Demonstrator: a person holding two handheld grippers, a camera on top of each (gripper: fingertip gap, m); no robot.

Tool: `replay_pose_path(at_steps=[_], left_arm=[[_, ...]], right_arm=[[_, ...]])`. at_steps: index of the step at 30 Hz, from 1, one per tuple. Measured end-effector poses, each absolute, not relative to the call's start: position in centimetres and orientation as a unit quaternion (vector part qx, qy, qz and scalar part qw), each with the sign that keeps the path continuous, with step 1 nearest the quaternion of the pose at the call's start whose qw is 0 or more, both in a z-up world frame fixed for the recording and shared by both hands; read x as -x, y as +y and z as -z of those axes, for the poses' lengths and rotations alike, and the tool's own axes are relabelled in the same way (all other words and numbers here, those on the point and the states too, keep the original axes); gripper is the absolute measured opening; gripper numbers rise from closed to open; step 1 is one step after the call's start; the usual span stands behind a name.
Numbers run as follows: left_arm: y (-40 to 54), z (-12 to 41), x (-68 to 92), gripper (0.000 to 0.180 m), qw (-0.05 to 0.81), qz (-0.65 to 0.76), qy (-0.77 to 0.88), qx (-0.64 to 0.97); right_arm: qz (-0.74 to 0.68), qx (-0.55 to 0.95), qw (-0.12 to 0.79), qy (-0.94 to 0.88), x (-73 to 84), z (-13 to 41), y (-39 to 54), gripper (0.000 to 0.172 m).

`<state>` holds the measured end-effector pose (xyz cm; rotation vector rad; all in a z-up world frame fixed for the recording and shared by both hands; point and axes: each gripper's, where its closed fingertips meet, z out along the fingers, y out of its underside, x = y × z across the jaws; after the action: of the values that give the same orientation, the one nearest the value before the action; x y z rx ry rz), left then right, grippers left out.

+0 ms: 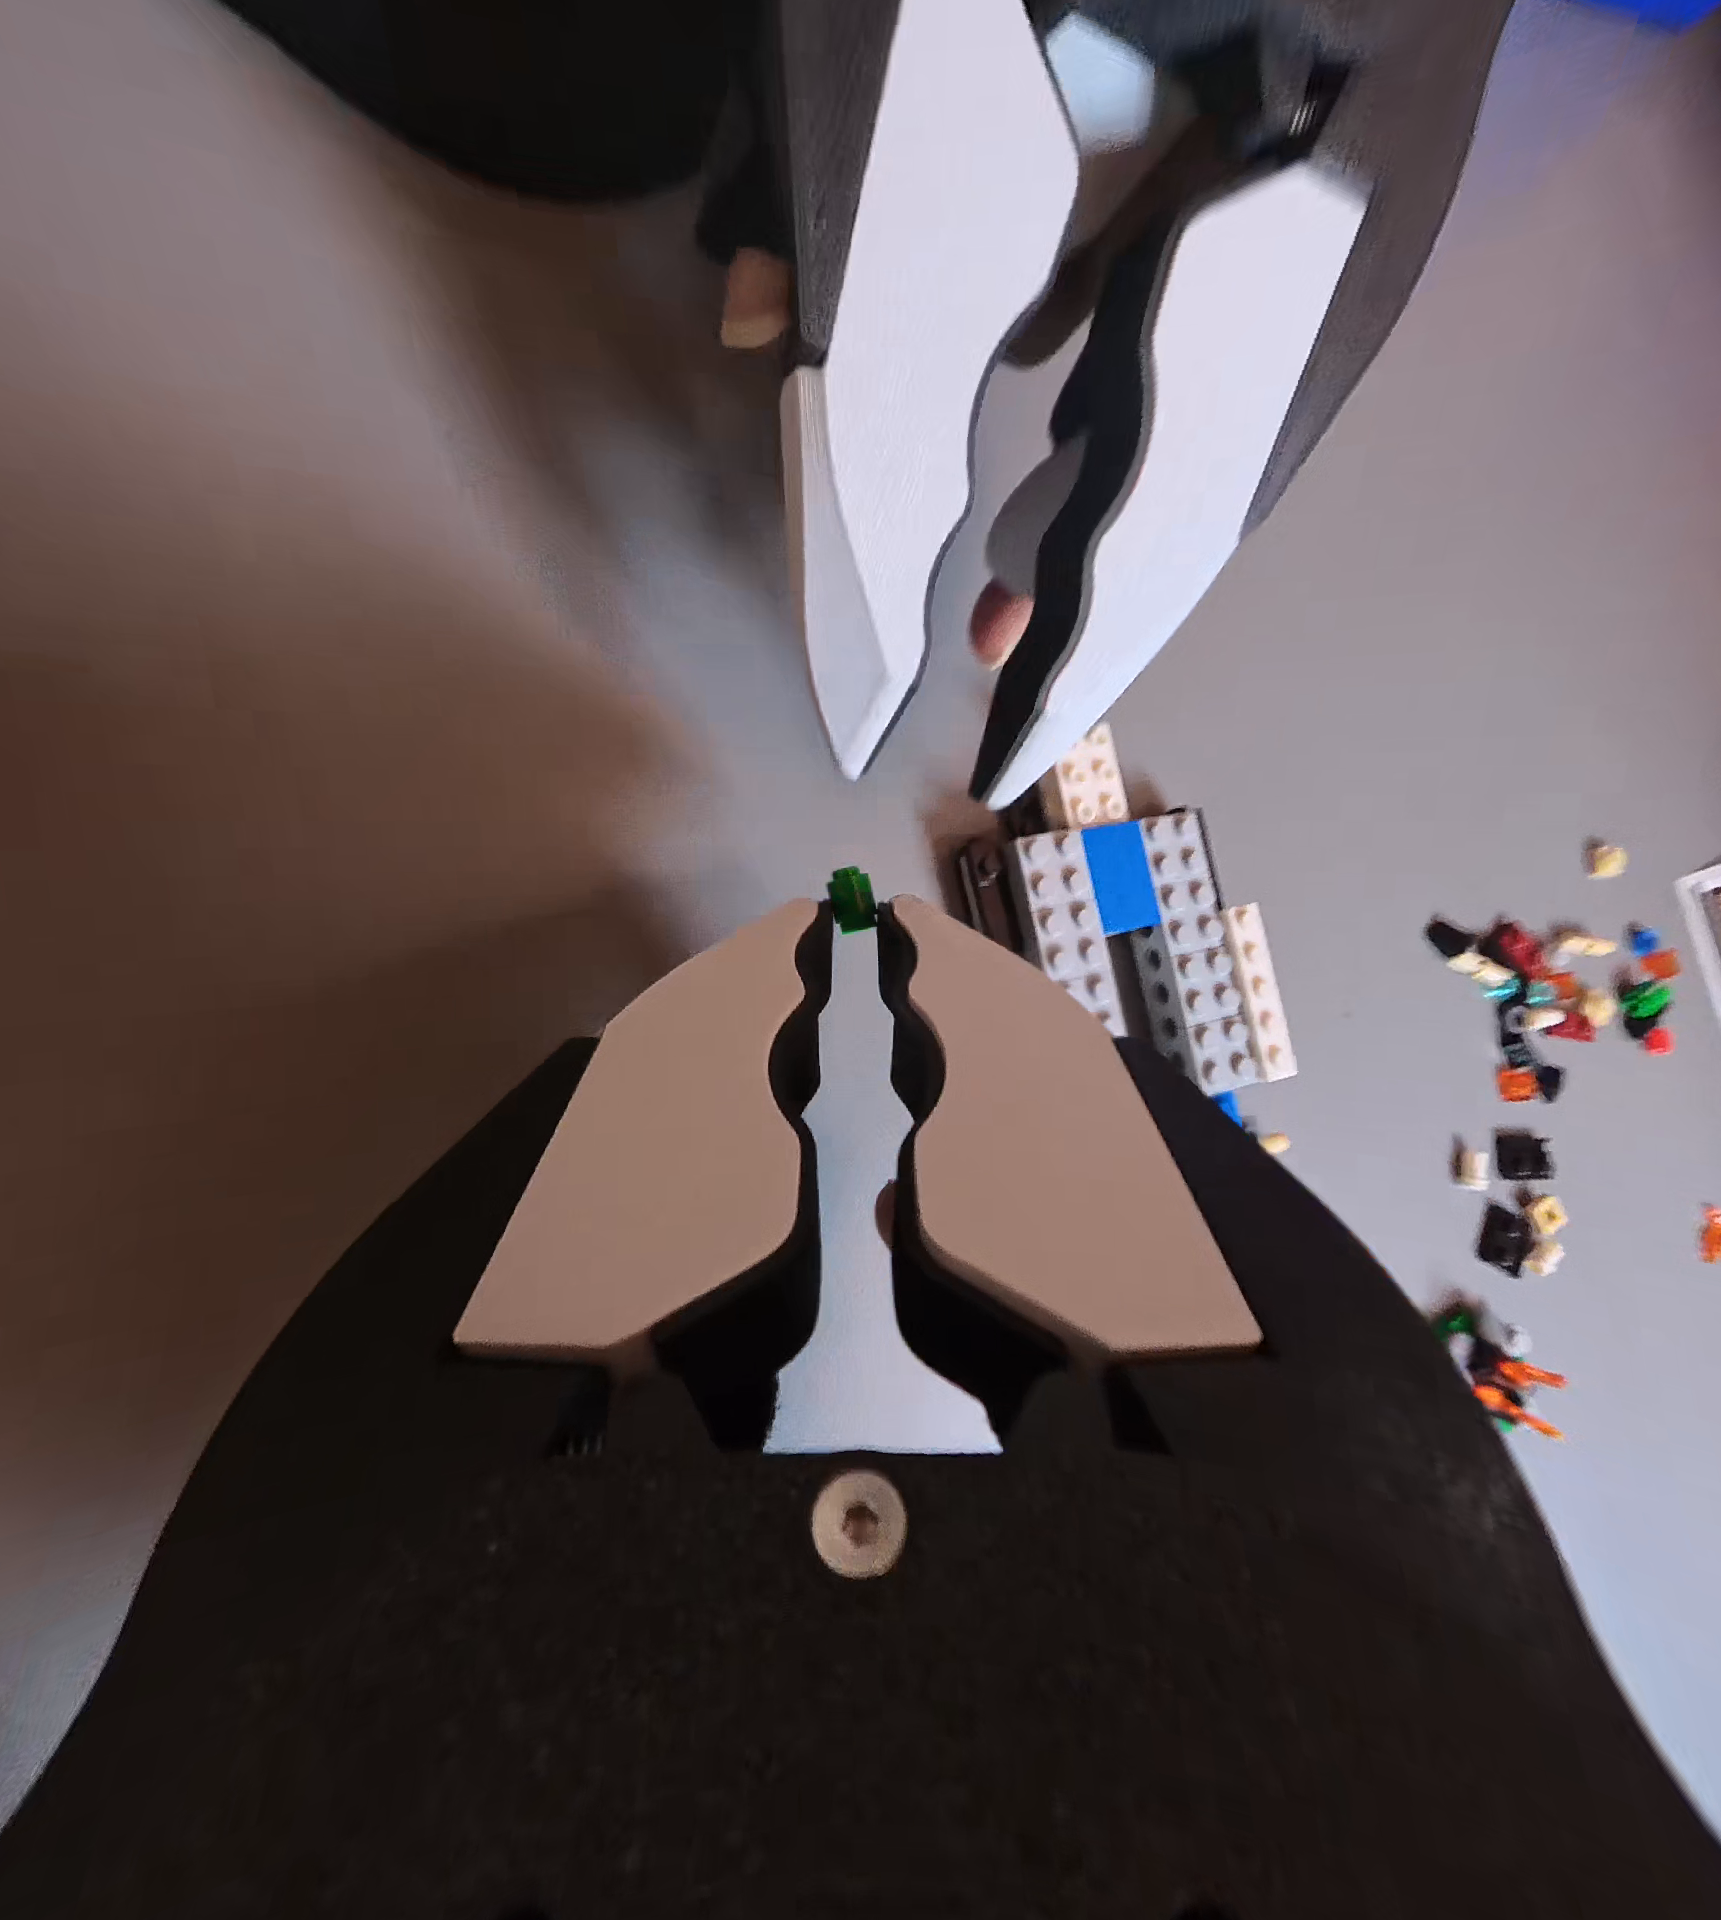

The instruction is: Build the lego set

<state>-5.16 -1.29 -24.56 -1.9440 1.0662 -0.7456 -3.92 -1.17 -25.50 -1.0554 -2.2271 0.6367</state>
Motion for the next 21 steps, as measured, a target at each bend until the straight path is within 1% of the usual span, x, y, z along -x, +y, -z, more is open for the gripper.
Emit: replay_pose_path(at_steps=[3,7,14,21], left_arm=[[-1.8,23.4,4.2,0.021,0.377,0.368,0.381,0.76],[-2.0,23.1,3.7,0.017,0.37,0.403,0.363,0.754],[-1.8,24.2,4.0,0.015,0.363,0.379,0.374,0.765],[-2.5,23.6,3.4,0.017,0.368,0.393,0.393,0.745]], right_arm=[[-0.231,0.373,0.341,-0.831,4.2,24.2,-1.4,0.008],[-0.236,0.362,0.357,-0.828,4.2,23.3,-2.0,0.008],[-0.246,0.358,0.361,-0.825,4.0,22.9,-2.5,0.008],[-0.261,0.359,0.351,-0.825,4.0,23.0,-2.8,0.008]])
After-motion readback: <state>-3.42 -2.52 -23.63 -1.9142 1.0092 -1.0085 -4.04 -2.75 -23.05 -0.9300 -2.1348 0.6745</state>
